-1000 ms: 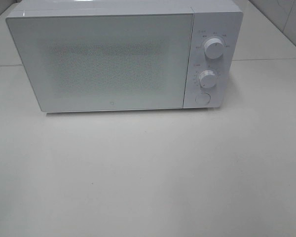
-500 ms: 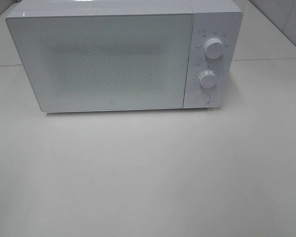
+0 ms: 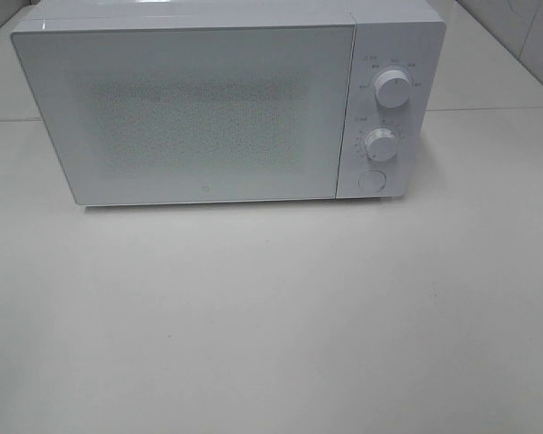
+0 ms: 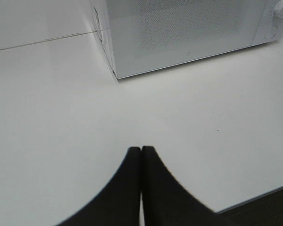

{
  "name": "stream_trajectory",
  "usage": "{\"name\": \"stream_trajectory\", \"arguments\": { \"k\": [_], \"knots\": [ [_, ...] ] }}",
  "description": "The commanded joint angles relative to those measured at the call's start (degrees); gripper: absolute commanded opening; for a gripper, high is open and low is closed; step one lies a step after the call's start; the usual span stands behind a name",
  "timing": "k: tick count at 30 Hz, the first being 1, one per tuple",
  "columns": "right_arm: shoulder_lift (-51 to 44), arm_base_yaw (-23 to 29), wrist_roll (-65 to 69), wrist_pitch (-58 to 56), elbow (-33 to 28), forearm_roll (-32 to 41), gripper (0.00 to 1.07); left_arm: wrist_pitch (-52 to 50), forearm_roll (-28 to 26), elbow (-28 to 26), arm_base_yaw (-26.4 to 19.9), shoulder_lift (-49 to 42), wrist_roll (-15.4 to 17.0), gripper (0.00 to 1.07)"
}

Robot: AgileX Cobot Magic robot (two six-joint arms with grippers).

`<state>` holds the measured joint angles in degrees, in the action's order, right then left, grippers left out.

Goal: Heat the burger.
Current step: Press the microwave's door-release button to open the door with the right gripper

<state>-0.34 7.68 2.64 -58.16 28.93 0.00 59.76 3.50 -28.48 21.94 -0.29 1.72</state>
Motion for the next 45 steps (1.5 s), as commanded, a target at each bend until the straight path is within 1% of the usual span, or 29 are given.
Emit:
{"name": "stream_trajectory", "arguments": {
  "k": [1,25,29,31,35,37,38,39,41,42,44,45],
  "knots": [
    [-1.4,-0.3,-0.4,0.7,-0.1,-0.6,0.62,-0.5,-0.5,0.1,-0.2,-1.1,0.1,0.00],
    [-1.4,-0.3,-0.5,0.8,-0.1,-0.6,0.62,-0.5,-0.5,0.1,-0.2,-1.1,0.1,0.00],
    [-1.1,-0.3,-0.4,1.4,0.4,0.0,0.60,-0.5,-0.5,0.1,-0.2,-1.1,0.1,0.00],
    [0.6,-0.3,-0.5,3.6,1.3,0.0,0.57,-0.5,-0.5,0.1,-0.2,-1.1,0.1,0.00],
    [3.8,-0.3,-0.5,6.5,1.5,0.0,0.55,-0.5,-0.5,0.1,-0.2,-1.1,0.1,0.00],
    [7.4,-0.3,-0.5,11.1,1.3,0.0,0.53,-0.5,-0.5,0.1,-0.2,-1.1,0.1,0.00],
    [7.4,-0.3,-0.5,11.1,1.3,0.0,0.53,-0.5,-0.5,0.1,-0.2,-1.1,0.1,0.00],
    [10.3,-0.3,-0.5,14.8,1.3,0.0,0.53,-0.5,-0.5,0.1,-0.2,-1.1,0.1,0.00],
    [11.4,-0.3,-0.5,16.4,1.3,0.0,0.52,-0.5,-0.5,0.1,-0.2,-1.1,0.1,0.00],
    [14.3,-0.3,-0.5,20.5,1.3,0.0,0.52,-0.5,-0.5,0.1,-0.2,-1.1,0.1,0.00],
    [15.5,-0.3,-0.5,22.0,1.3,0.0,0.51,-0.5,-0.5,0.1,-0.2,-1.1,0.1,0.00],
    [18.4,-0.3,-0.4,25.6,1.3,0.0,0.49,-0.5,-0.5,0.1,-0.2,-1.1,0.1,0.00]
  ]
}}
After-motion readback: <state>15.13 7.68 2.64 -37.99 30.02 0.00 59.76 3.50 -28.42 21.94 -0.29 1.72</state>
